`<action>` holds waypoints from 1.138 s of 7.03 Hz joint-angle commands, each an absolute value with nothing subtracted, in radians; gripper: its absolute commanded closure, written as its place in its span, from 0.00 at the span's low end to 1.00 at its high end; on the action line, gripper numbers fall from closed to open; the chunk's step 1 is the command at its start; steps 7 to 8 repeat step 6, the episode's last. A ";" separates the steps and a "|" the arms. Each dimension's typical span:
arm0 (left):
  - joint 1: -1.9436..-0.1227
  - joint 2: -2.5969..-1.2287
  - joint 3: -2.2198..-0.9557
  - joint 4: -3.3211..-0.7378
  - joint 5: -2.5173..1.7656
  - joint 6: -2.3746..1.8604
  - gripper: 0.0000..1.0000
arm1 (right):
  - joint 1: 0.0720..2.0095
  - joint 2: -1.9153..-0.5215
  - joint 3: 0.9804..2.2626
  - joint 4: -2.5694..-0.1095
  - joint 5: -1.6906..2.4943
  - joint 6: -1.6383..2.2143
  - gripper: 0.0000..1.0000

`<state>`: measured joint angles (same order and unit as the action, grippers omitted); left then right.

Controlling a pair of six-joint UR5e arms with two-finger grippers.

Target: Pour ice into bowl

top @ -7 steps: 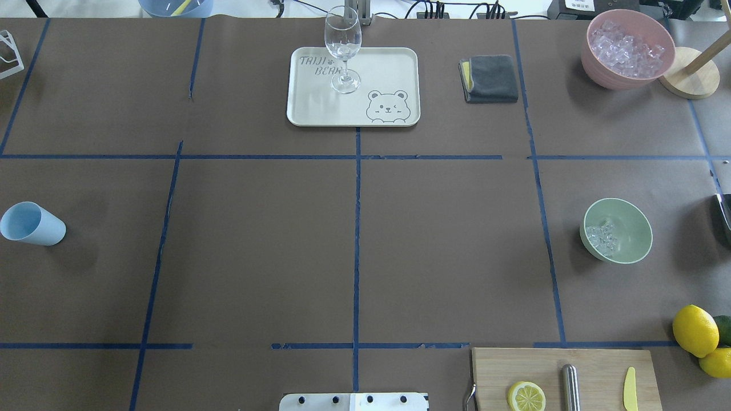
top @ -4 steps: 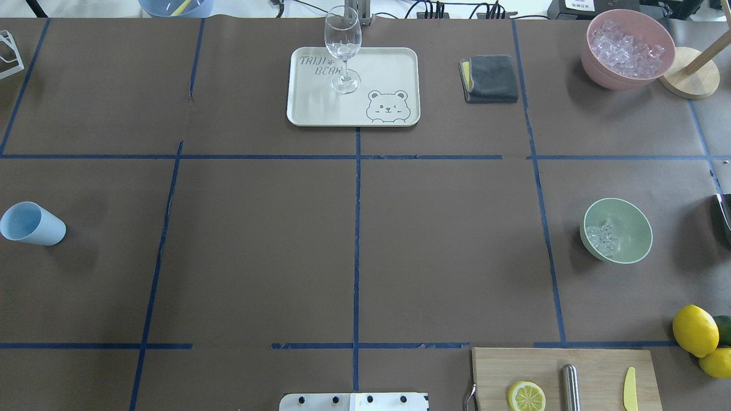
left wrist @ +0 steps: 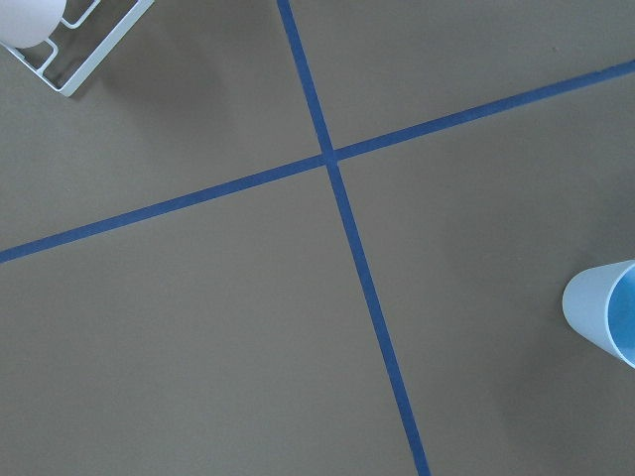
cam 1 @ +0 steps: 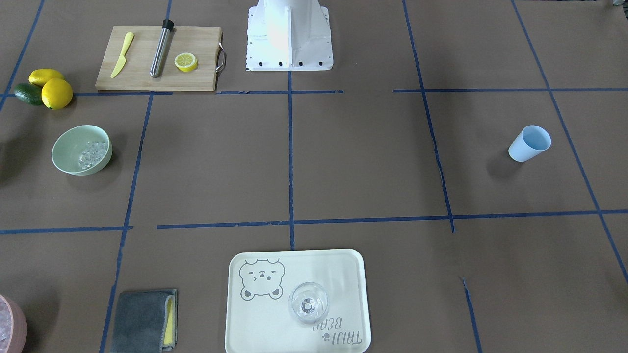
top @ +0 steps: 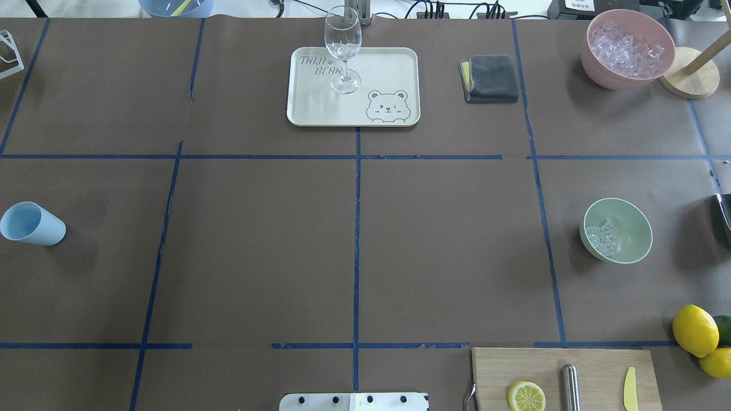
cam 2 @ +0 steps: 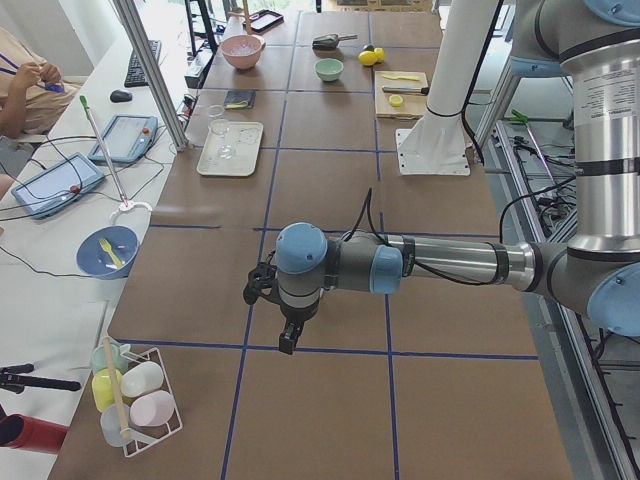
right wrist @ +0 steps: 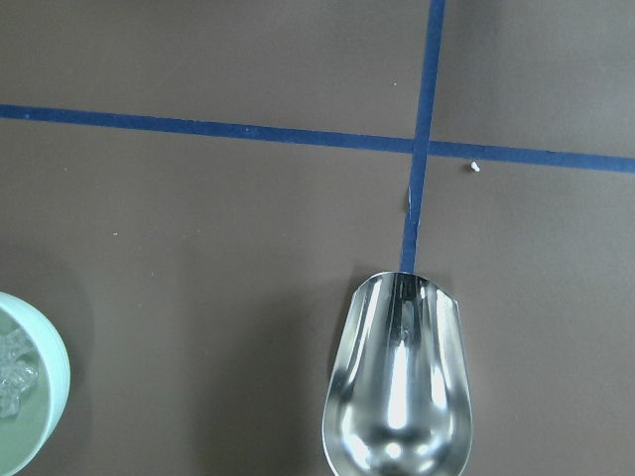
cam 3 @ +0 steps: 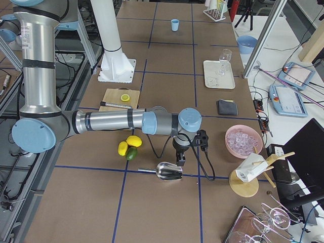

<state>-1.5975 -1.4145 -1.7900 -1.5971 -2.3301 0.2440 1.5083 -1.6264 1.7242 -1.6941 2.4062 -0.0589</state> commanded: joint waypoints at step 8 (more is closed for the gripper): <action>-1.595 -1.460 -1.784 -1.592 -2.329 0.238 0.00 | 1.509 -1.672 1.729 -1.568 2.310 -0.051 0.00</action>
